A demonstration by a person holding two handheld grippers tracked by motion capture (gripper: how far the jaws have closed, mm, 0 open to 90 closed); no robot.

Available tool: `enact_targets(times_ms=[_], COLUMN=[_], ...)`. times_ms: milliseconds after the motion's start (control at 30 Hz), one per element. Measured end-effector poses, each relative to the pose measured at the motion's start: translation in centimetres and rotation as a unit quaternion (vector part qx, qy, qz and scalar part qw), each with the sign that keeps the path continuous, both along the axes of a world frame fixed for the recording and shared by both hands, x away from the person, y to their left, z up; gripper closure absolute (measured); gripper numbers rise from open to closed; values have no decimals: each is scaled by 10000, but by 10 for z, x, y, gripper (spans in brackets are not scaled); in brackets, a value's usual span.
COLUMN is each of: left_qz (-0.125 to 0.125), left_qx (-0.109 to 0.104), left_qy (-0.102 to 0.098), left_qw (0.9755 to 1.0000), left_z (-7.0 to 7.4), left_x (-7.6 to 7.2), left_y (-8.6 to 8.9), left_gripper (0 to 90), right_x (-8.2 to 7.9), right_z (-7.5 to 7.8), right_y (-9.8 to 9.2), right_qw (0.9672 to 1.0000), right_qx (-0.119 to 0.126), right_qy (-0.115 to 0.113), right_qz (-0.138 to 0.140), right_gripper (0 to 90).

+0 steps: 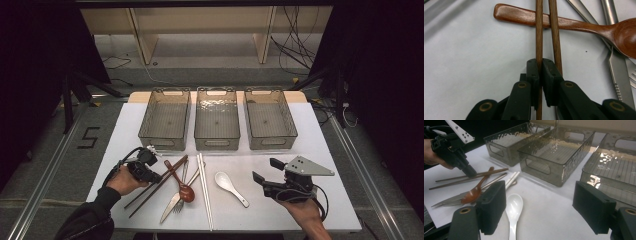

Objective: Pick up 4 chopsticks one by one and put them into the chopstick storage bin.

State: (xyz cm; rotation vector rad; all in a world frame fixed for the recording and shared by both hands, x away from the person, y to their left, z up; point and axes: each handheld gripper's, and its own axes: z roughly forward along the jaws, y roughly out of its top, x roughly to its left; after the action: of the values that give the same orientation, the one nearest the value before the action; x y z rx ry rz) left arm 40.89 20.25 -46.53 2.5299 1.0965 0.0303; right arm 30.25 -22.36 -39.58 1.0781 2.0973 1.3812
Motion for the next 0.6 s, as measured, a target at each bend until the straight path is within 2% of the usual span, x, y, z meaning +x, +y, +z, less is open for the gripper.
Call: enact_targets(times_ms=[200, 600], left_qz=[127, 179], left_qx=[-103, -184], left_qy=[-114, -243], left_qw=[9998, 9994], left_z=[4, 13], left_x=[1, 0], left_y=[5, 11], left_gripper=[838, 838], right_x=[0, 0], right_z=[0, 0], right_y=[0, 0], right_qw=[10000, 10000], right_qx=[8, 14], right_qy=[-7, -6], right_qz=[0, -1], right_gripper=[274, 274])
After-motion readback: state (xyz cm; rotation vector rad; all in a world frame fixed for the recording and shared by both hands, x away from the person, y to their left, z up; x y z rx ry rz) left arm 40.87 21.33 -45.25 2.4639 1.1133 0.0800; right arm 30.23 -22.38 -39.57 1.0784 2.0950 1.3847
